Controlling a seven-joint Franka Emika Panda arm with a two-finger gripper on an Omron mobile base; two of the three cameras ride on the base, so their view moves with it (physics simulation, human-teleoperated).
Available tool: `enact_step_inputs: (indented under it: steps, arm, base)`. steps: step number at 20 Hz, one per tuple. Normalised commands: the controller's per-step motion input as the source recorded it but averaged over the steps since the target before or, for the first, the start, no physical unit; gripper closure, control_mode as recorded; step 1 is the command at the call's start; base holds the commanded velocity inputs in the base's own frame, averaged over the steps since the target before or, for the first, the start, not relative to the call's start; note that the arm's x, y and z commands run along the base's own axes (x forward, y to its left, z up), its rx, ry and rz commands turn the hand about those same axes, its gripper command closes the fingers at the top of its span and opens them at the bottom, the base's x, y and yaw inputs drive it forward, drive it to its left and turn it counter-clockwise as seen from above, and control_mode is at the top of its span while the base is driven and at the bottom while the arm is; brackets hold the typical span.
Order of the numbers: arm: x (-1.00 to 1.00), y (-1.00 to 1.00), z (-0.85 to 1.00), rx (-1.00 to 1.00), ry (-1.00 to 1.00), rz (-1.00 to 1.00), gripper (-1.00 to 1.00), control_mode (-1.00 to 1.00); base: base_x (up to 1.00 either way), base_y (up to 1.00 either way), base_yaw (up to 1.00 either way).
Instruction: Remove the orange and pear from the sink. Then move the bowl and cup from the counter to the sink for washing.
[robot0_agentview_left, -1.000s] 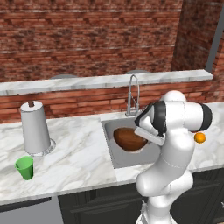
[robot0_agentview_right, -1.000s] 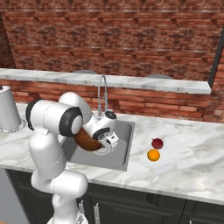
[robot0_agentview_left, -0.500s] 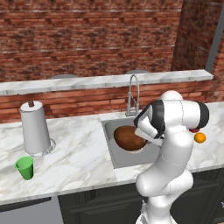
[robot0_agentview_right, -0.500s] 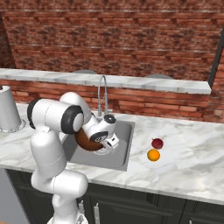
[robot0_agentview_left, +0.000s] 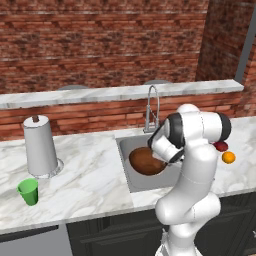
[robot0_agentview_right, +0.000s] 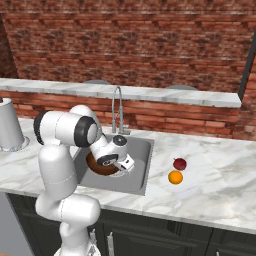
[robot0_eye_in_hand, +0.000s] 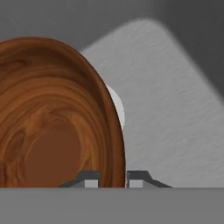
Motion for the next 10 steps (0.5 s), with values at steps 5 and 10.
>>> enact_step_inputs:
  steps: [5,10]
  arm:
    - [0.17,0.0,-0.09,-0.03,-0.05,0.0,1.0,-1.0]
    - [0.13,0.01,-0.12,-0.03,-0.07,0.0,1.0,-1.0]
  base:
    - [0.0,0.0,0.0]
    - [0.0,0.0,0.0]
